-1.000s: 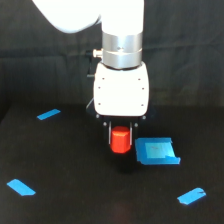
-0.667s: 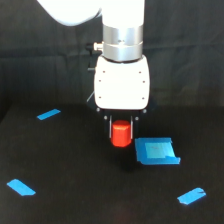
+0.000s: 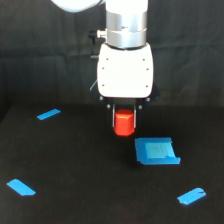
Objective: Pick up the red object from the table
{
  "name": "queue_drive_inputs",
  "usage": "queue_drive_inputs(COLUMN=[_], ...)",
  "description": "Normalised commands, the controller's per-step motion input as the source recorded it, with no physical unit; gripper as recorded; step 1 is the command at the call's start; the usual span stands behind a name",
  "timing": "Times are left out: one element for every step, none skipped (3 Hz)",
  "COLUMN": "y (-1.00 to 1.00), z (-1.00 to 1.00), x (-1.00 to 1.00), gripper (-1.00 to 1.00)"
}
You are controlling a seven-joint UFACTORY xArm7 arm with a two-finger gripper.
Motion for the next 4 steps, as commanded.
queue_drive_inputs(y=[0.03, -0.04, 0.03, -0.01], z=[0.14, 0.14, 0.08, 0.04], x=[-0.12, 0.10, 0.06, 0.07], gripper=[-0.99, -1.00, -1.00, -0.98])
